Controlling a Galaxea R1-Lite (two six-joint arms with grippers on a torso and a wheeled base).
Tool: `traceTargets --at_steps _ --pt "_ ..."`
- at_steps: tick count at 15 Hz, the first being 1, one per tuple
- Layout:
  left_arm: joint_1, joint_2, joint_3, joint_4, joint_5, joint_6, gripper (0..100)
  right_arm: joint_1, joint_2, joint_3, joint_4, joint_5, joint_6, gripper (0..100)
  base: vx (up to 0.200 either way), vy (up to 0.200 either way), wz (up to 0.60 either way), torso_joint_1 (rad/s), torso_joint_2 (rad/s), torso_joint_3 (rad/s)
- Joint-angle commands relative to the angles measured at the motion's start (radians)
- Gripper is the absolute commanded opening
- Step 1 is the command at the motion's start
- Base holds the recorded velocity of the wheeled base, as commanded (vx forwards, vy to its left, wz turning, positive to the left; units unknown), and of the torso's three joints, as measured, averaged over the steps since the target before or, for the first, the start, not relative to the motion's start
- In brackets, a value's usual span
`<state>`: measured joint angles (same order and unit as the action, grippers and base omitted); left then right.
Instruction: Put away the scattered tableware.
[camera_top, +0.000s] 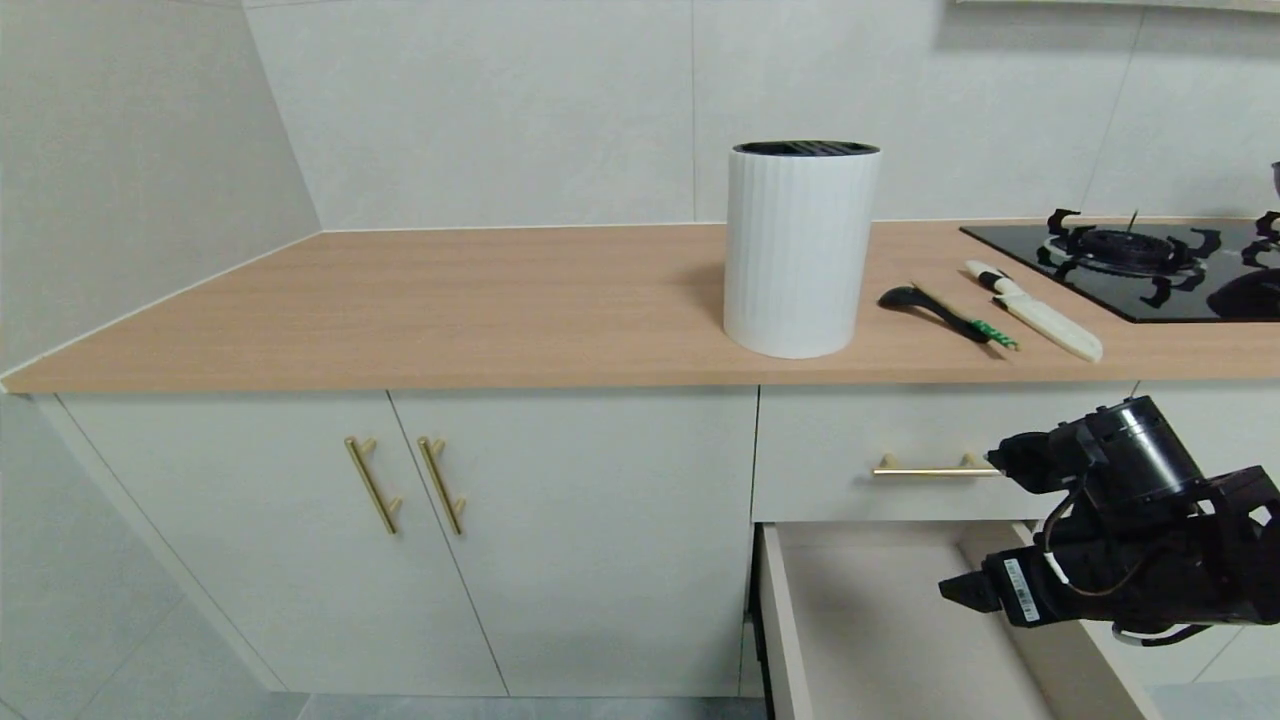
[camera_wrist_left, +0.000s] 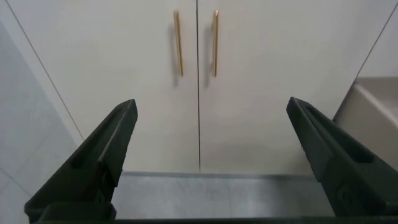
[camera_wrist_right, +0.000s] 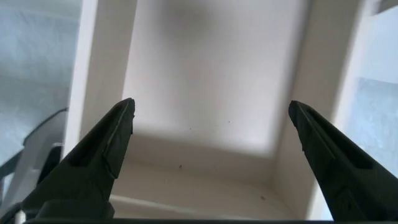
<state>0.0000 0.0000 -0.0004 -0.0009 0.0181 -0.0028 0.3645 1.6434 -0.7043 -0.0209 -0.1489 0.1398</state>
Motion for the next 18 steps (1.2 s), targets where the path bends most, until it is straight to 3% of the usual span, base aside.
traceTargets --at_steps 1,10,13,14,18 --pt "0.0 0.002 0.0 0.001 0.0 0.0 100 0.001 -0.01 0.0 -0.001 0.0 0.0 100 0.0 0.0 0.0 0.183 -0.47 -0.295" --pt "0.0 0.002 0.0 0.001 0.0 0.0 100 0.001 -0.024 0.002 -0.001 0.0 -0.002 100 0.0 0.0 0.0 0.199 -0.47 -0.278" --pt "0.0 0.002 0.0 0.001 0.0 0.0 100 0.001 -0.039 -0.008 -0.002 -0.027 -0.005 100 0.0 0.0 0.0 0.074 -0.15 -0.09" --pt "0.0 0.002 0.0 0.001 0.0 0.0 100 0.001 -0.054 -0.047 -0.034 -0.095 -0.012 100 0.0 0.0 0.0 0.0 0.0 0.0" --pt "0.0 0.002 0.0 0.001 0.0 0.0 100 -0.013 -0.004 -0.216 -0.054 -0.112 -0.016 100 0.0 0.0 0.0 0.0 0.0 0.0"
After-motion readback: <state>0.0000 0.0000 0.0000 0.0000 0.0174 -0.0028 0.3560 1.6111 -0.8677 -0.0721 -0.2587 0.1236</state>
